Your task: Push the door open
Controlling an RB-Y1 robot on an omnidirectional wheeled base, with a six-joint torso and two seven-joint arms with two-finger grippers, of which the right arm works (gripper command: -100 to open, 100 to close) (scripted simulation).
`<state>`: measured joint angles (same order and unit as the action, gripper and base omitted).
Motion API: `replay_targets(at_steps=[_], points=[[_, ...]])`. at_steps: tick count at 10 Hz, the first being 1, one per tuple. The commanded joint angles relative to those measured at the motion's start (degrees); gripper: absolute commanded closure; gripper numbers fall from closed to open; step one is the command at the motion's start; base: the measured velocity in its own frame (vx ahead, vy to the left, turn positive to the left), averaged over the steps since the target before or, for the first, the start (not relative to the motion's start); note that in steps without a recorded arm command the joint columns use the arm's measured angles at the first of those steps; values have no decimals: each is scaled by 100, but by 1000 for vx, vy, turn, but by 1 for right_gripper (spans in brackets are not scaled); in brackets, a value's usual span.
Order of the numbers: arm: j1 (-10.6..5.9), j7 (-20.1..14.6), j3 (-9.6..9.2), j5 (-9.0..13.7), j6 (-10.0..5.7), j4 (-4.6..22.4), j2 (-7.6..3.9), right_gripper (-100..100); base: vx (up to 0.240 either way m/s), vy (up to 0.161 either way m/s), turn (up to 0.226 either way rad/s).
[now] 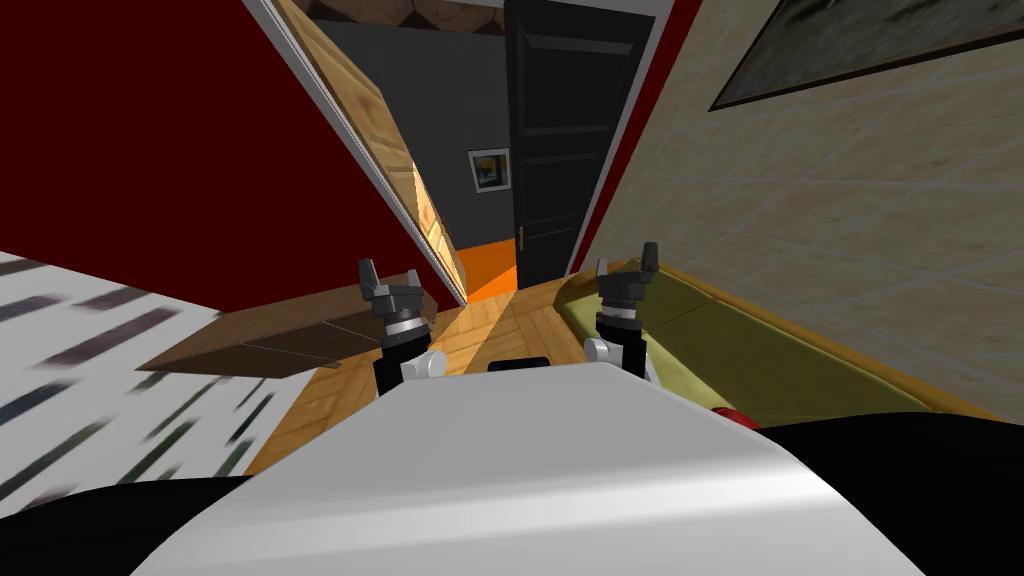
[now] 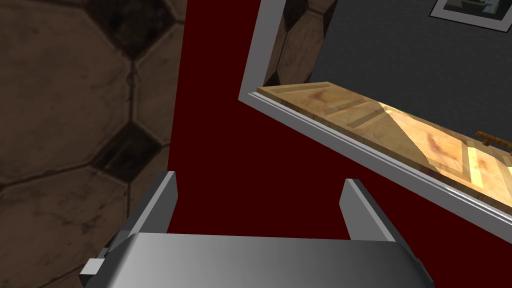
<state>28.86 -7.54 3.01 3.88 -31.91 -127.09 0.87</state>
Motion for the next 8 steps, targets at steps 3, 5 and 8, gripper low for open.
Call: replay_targets(at_steps=[3, 5, 8], points=[[-136, -311, -185, 217, -84, 369, -171, -100, 111, -18, 38], [-223, -509, -302, 355, -138, 604, -258, -100, 148, -6, 41], [-349, -796, -473, 555, -215, 944, -372, -100, 144, -15, 38]])
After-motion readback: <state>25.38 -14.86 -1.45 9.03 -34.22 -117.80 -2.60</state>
